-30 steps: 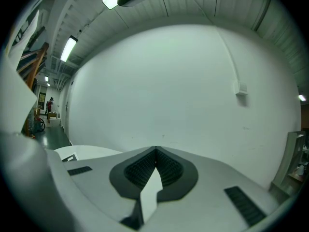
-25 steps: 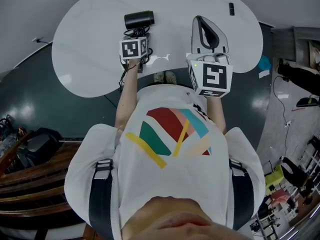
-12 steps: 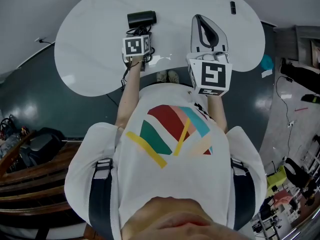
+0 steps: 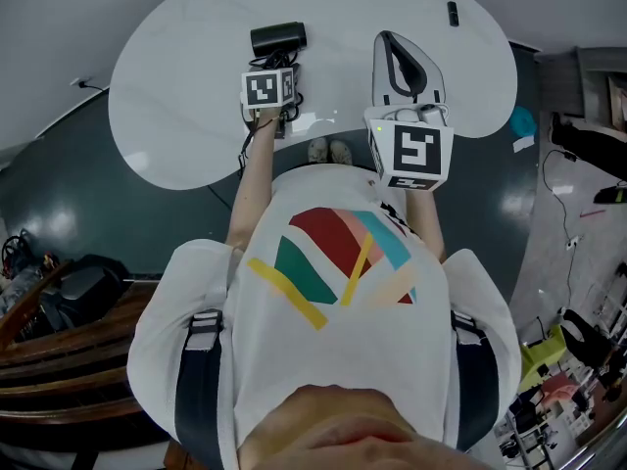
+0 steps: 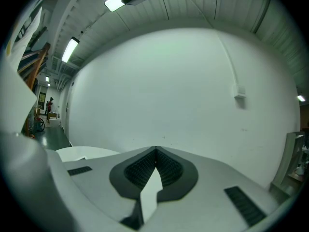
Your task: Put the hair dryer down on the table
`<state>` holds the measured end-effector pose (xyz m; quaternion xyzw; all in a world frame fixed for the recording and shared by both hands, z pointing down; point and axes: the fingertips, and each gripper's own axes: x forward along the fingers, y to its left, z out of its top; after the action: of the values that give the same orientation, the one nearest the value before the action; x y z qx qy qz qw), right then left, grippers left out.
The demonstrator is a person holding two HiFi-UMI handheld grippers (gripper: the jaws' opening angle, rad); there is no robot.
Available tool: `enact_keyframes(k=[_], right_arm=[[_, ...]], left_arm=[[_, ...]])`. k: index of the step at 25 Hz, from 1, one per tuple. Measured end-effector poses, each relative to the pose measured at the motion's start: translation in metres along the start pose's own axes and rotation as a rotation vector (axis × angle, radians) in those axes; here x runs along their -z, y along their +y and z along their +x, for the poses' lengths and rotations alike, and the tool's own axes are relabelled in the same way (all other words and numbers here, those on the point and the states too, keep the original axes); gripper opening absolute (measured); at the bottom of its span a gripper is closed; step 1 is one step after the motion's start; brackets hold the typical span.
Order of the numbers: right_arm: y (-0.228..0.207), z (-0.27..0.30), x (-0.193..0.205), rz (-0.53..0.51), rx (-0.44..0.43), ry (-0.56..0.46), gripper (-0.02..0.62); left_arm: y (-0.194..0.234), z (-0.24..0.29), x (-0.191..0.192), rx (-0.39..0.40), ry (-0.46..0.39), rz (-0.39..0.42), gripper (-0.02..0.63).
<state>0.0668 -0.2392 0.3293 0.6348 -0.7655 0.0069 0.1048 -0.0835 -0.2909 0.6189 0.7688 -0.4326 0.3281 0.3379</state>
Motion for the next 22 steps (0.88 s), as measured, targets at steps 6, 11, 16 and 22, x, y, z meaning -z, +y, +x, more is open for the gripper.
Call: enact_keyframes(k=[6,11,16,22], right_arm=[[-0.003,-0.007,0.001,0.003,0.007,-0.003,0.009],[-0.003,-0.009,0.001,0.003,-0.001,-0.007,0.009],[0.002,-0.013,0.000,0.001,-0.015,-0.014,0.009],[-0.001,-0.014,-0.001,0.004,-0.021,-0.027,0.009]], left_arm=[[-0.003,-0.002,0.002,-0.015,-0.002,0.018,0.310],[-0.004,-0.006,0.004,-0.035,-0.012,0.012,0.327],[-0.005,-0.014,0.004,-0.035,-0.029,0.001,0.328],[-0.007,-0.026,-0.013,-0.050,-0.096,0.007,0.327]])
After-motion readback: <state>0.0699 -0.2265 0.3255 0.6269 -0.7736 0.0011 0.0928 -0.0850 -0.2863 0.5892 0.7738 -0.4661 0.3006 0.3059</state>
